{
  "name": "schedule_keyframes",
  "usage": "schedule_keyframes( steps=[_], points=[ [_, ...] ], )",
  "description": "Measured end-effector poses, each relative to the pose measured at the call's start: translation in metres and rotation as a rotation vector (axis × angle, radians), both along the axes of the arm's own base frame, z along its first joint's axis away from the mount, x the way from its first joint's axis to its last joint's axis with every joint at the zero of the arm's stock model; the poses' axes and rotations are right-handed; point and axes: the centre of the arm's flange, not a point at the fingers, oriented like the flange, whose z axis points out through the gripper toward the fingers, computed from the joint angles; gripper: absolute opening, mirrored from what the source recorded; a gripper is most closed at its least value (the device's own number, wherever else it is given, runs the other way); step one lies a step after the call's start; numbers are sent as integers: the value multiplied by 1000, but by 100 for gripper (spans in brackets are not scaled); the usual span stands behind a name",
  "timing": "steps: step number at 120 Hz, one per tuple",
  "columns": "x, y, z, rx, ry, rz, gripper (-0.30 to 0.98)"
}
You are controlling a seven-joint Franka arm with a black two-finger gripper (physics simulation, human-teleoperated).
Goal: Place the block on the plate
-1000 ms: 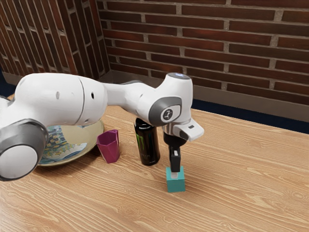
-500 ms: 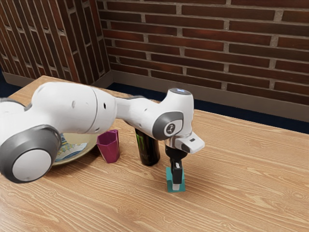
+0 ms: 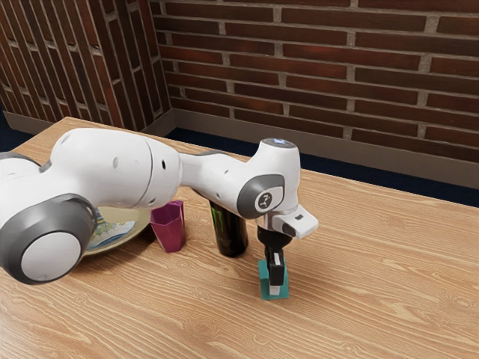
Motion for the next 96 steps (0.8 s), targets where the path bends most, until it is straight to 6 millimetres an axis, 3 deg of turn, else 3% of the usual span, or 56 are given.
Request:
schedule_keyframes(
  steps=[12, 24, 36, 65, 82, 96],
  points=[
    [-1, -1, 8, -3, -9, -2, 37],
    [-4, -6, 33, -17, -36, -9, 39],
    [-9, -3, 76, -39, -82, -10, 39],
    [-30, 12, 216, -74, -223, -20, 41],
    [-49, 22, 271, -60, -270, -25, 41],
    [-50, 51, 291, -33, -275, 20, 41]
  ],
)
